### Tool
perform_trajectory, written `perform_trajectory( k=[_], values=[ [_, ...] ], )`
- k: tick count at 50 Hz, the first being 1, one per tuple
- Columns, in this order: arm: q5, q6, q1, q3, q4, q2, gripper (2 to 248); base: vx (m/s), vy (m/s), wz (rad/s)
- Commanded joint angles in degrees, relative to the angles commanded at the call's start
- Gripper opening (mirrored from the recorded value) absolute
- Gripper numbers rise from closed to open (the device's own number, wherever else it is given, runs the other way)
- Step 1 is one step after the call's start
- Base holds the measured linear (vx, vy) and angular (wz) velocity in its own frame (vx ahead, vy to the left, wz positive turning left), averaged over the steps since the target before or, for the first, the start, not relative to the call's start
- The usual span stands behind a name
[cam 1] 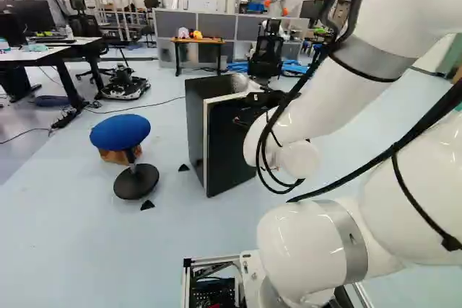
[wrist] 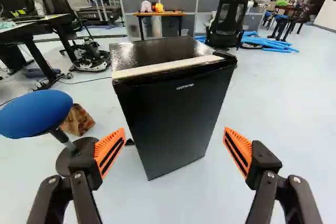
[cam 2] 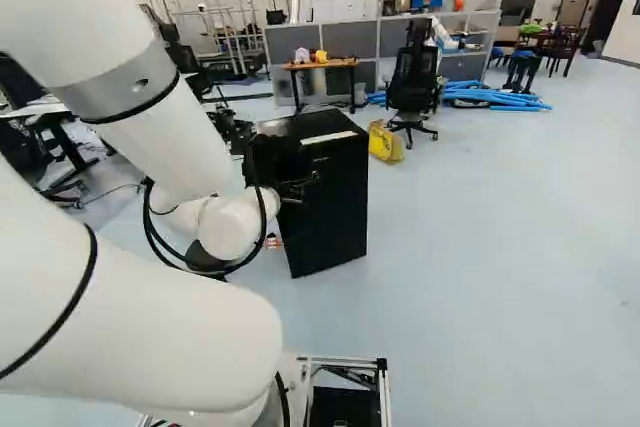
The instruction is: Grab a drink from the fridge
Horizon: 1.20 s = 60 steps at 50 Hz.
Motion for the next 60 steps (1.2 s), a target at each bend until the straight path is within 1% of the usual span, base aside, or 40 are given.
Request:
perform_trajectory(
  k=[32, 60],
  values=[
    [0.0, 0.0, 0.0, 0.0, 0.0, 0.0, 247, 0.063, -0.033, 0.285],
    [0.0, 0.0, 0.0, 0.0, 0.0, 0.0, 247, 0.001, -0.008, 0.236]
  ],
)
